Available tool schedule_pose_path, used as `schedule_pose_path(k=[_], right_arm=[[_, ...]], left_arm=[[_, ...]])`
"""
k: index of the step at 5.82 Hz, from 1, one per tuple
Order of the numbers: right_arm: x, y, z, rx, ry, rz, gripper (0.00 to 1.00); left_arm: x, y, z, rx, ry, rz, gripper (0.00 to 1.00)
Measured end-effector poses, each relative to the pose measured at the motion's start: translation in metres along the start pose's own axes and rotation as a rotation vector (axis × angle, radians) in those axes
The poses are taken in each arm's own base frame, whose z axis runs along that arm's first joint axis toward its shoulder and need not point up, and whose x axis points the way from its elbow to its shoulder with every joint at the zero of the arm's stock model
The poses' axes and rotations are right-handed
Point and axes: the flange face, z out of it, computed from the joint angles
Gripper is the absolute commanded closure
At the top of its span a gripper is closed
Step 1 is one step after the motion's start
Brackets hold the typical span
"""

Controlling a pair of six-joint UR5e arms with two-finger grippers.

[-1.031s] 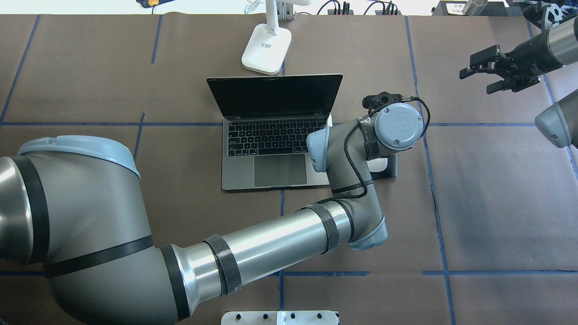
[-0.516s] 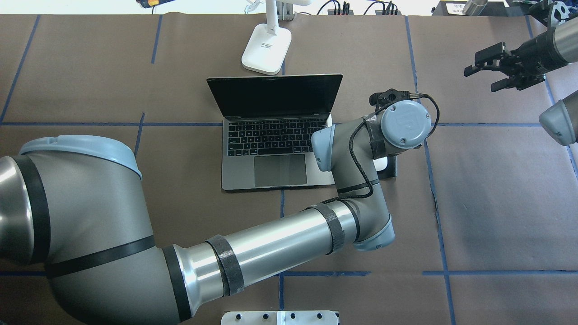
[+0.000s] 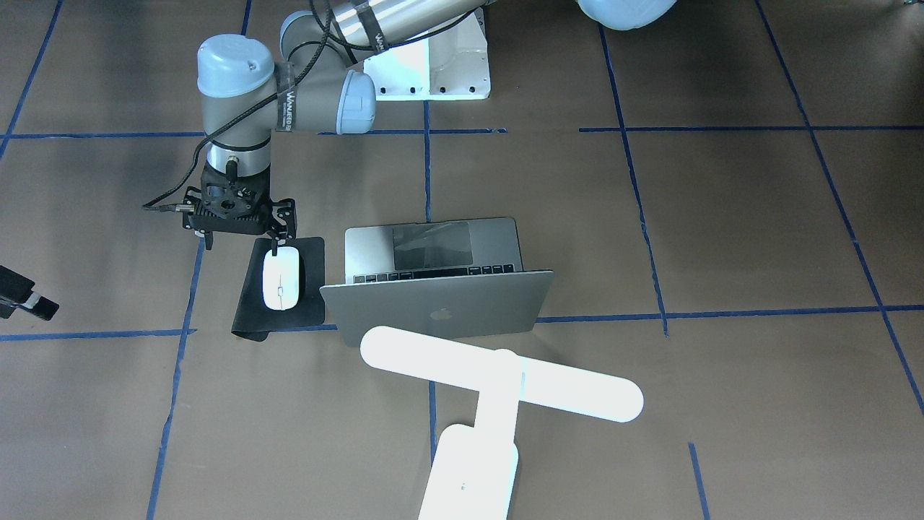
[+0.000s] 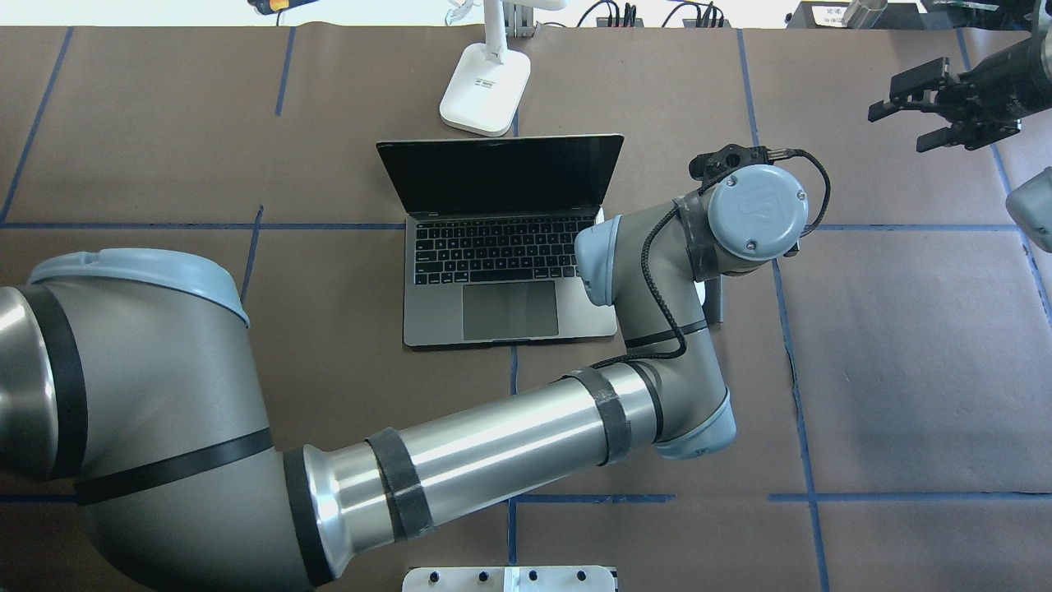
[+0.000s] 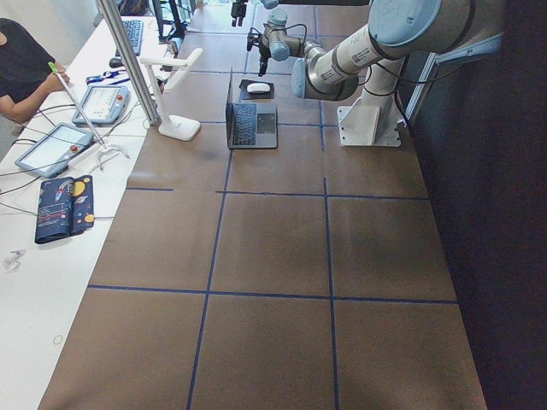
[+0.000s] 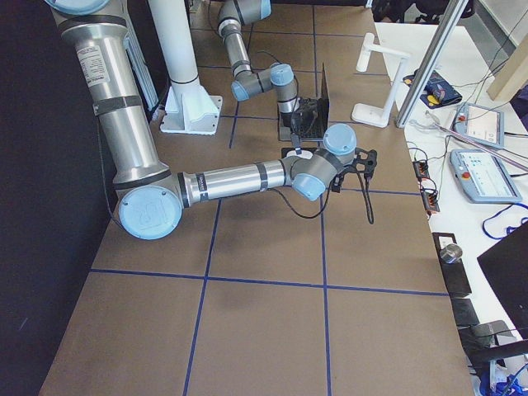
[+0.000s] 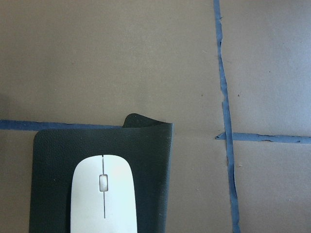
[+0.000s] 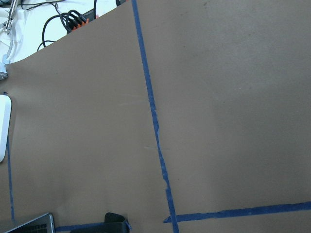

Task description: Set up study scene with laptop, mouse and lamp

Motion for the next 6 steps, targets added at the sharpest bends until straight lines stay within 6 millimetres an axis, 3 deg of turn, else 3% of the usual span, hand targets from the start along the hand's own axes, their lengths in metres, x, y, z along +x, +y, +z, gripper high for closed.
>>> schedule_pose_path(k=[2,3,4,6], right_arm=[[0.052,-0.007,-0.031,0.039,0.033,-0.058,0.00],[0.080,-0.006,-0.044,0.052,0.053,-0.104,0.00],[0.109,-0.002,-0.055,0.060,0.076,-0.163,0.00],[0.160,0.001,-0.071,0.034,0.152,-0.304,0.00]], left_arm=[[-0.064,0.004,-0.049,-0.050,0.024,0.001,0.02],[-0.092,-0.003,-0.065,-0.066,0.037,-0.005,0.02],[-0.137,-0.018,-0.089,-0.086,0.063,0.000,0.02],[-0.256,-0.042,-0.143,-0.100,0.090,0.081,0.02]])
